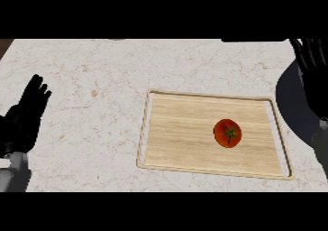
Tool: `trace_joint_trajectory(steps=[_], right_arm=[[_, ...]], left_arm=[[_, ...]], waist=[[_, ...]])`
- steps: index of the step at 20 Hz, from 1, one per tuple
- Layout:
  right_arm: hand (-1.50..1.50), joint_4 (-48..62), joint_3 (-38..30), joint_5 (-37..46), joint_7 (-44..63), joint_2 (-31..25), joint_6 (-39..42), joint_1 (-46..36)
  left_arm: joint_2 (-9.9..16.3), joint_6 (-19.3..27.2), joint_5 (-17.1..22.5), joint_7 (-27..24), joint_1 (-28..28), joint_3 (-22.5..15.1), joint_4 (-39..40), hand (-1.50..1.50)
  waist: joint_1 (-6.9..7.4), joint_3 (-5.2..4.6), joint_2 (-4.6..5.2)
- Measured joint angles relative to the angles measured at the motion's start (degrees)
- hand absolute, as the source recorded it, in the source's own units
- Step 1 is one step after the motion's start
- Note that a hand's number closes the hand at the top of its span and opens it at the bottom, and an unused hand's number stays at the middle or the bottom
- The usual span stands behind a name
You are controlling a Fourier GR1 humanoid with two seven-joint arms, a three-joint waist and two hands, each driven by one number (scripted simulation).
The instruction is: Pick the tomato from the tray and place it in the pot
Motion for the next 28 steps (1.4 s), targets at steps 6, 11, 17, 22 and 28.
trace_joint_trajectory(steps=[6, 11, 17, 22, 28], right_arm=[[1.50, -0.01, 3.01, -5.80, -2.20, -4.99, 20.19, -7.00], [-1.50, 4.41, 1.69, 6.79, -14.25, -14.69, 28.70, -9.61], [-1.50, 8.59, 2.41, 18.49, -32.82, -19.26, 31.43, -7.96], [-1.50, 9.89, 6.07, 29.58, -40.89, -23.90, 25.47, -6.52], [-1.50, 8.91, 12.60, 41.47, -45.16, -28.59, 19.92, -5.31]], left_arm=[[-1.60, -0.76, 0.09, -3.47, -4.45, -0.53, -2.17, 0.00], [-3.95, -0.87, 0.42, -5.71, -6.67, -1.63, -3.57, 0.00], [-5.39, -1.25, 0.58, -6.81, -8.20, -2.23, -3.01, 0.00], [-5.40, -1.66, 0.90, -6.93, -9.28, -1.44, -1.71, 0.00], [-5.67, -2.01, 0.31, -7.99, -8.42, -1.11, -0.50, 0.00]], waist=[[2.87, 0.58, 0.35], [3.22, 0.68, 0.93], [3.36, 0.91, 1.28], [3.01, 0.82, 0.91], [2.44, 0.68, 0.40]])
